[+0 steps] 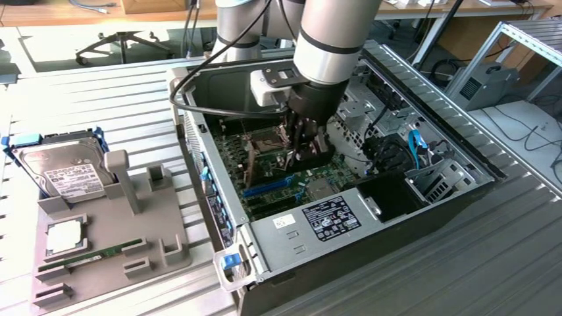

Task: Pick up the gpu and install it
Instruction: 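Insert the gpu into the slot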

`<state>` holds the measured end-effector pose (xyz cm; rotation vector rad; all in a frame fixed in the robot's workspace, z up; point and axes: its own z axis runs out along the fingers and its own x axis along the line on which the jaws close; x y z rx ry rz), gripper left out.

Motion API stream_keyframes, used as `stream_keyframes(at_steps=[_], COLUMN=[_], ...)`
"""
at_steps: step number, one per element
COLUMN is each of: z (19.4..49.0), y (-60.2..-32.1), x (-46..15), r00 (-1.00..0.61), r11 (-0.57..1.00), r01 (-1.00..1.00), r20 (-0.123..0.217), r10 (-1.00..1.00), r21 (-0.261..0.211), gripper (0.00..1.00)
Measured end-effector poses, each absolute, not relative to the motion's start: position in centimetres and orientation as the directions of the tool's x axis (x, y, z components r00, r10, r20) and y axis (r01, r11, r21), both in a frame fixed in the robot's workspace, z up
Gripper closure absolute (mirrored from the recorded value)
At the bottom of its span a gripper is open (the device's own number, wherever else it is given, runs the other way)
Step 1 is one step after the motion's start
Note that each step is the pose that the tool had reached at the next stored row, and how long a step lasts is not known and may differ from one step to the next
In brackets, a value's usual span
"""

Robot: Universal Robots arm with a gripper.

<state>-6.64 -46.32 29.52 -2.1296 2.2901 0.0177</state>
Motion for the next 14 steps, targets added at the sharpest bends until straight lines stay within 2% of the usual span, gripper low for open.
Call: stream_keyframes(at_steps=[14], z=[29.2], y=[-46.4], x=[-7.9], r00=[-0.060], r11=[0.060], r01=[-0.998], r20=[-0.012], r10=[-0.998], r21=[-0.002], gripper=[0.74])
